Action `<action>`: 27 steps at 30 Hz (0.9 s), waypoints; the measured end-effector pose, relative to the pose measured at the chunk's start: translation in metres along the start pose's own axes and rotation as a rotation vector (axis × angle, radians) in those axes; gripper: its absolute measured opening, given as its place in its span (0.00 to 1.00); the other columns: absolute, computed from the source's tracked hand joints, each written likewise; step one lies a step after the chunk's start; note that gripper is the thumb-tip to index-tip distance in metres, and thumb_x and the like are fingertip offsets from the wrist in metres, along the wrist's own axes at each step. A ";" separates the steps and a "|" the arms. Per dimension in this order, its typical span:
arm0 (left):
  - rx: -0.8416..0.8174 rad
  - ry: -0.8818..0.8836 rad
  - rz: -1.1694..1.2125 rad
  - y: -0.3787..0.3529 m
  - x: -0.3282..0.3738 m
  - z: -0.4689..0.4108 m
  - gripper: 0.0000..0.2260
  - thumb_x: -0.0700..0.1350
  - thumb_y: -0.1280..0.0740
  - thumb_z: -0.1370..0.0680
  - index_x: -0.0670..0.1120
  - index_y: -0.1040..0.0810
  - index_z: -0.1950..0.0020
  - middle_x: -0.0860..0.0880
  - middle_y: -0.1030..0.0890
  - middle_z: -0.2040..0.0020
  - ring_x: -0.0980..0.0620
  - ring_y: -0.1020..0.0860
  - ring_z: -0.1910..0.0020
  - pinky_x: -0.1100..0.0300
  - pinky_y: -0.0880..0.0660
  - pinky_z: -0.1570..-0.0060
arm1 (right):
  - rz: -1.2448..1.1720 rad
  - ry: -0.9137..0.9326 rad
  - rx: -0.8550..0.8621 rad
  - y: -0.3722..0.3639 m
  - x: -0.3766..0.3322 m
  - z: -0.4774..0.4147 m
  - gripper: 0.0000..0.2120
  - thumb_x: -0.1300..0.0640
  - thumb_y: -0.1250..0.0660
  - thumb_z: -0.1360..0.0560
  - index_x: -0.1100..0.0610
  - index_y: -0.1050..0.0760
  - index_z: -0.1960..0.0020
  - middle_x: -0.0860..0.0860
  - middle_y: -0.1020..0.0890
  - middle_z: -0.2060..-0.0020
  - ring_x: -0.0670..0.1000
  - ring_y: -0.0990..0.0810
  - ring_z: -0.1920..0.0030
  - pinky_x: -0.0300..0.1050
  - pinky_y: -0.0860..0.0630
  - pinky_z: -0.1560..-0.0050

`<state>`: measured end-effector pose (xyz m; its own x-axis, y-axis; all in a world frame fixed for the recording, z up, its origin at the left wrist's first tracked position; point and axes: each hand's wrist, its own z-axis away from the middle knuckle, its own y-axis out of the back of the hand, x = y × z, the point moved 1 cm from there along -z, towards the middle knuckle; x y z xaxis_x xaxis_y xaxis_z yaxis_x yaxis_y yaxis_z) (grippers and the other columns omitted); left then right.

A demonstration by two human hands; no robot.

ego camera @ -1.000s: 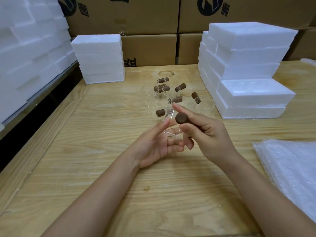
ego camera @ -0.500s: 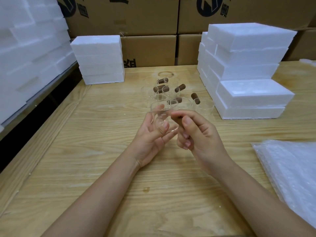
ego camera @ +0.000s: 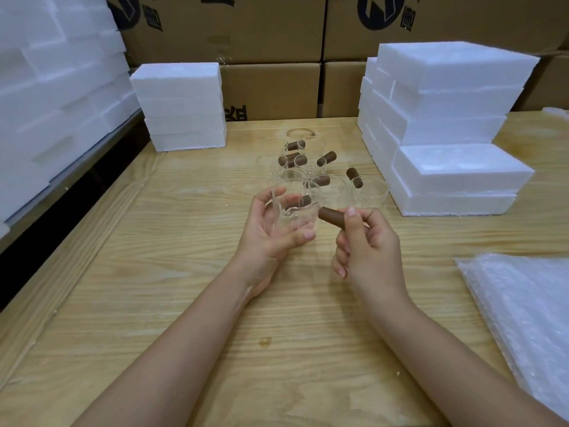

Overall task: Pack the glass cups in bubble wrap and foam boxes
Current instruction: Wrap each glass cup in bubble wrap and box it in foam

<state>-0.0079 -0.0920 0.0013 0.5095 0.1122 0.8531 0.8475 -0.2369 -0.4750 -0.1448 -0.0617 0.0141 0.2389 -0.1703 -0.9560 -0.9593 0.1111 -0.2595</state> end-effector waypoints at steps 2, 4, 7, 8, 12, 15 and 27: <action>-0.004 0.027 -0.032 -0.001 0.000 0.001 0.32 0.27 0.31 0.37 0.48 0.35 0.38 0.47 0.25 0.42 0.49 0.18 0.53 0.59 0.21 0.48 | -0.025 -0.001 0.017 0.003 -0.002 -0.003 0.10 0.53 0.42 0.19 0.57 0.32 0.57 0.45 0.34 0.79 0.44 0.39 0.80 0.37 0.38 0.81; -0.007 0.058 -0.048 -0.002 -0.001 0.002 0.35 0.26 0.27 0.37 0.47 0.35 0.36 0.44 0.24 0.41 0.45 0.18 0.52 0.57 0.21 0.46 | -0.029 0.004 0.030 0.006 -0.002 -0.007 0.12 0.51 0.42 0.19 0.58 0.33 0.57 0.46 0.35 0.79 0.45 0.39 0.80 0.37 0.38 0.81; -0.037 0.107 -0.026 -0.002 0.000 0.004 0.29 0.34 0.27 0.35 0.47 0.34 0.39 0.40 0.21 0.42 0.43 0.18 0.52 0.55 0.21 0.48 | -0.043 0.001 0.058 0.010 -0.004 -0.011 0.15 0.49 0.42 0.19 0.55 0.30 0.62 0.47 0.35 0.80 0.46 0.39 0.81 0.38 0.38 0.81; -0.055 0.131 0.005 -0.003 0.000 0.004 0.29 0.39 0.23 0.35 0.47 0.34 0.40 0.38 0.21 0.42 0.43 0.18 0.53 0.55 0.20 0.50 | -0.053 -0.003 0.068 0.012 -0.005 -0.013 0.16 0.48 0.42 0.19 0.53 0.30 0.64 0.47 0.35 0.80 0.46 0.39 0.82 0.38 0.38 0.81; -0.037 0.166 -0.041 -0.005 -0.002 0.004 0.35 0.50 0.18 0.42 0.46 0.32 0.42 0.40 0.17 0.47 0.45 0.18 0.52 0.57 0.20 0.54 | -0.088 -0.049 0.120 0.014 -0.004 -0.019 0.19 0.48 0.44 0.18 0.57 0.34 0.63 0.47 0.36 0.81 0.46 0.41 0.83 0.37 0.38 0.81; -0.023 0.104 -0.197 -0.007 -0.005 0.005 0.24 0.43 0.25 0.33 0.47 0.30 0.41 0.43 0.16 0.48 0.49 0.18 0.53 0.55 0.21 0.50 | -0.096 -0.081 0.136 0.014 -0.001 -0.022 0.18 0.49 0.45 0.18 0.60 0.34 0.61 0.47 0.37 0.82 0.46 0.42 0.83 0.36 0.40 0.81; -0.071 -0.091 -0.537 0.001 -0.002 0.006 0.30 0.37 0.26 0.34 0.51 0.28 0.34 0.50 0.21 0.39 0.56 0.21 0.43 0.59 0.26 0.43 | -0.172 -0.223 0.189 0.015 0.013 -0.025 0.13 0.64 0.51 0.22 0.59 0.30 0.59 0.46 0.35 0.82 0.44 0.41 0.81 0.35 0.42 0.81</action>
<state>-0.0073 -0.0867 -0.0020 0.0217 0.3177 0.9479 0.9814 -0.1877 0.0405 -0.1595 -0.0863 0.0016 0.4415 0.0142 -0.8971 -0.8625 0.2822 -0.4200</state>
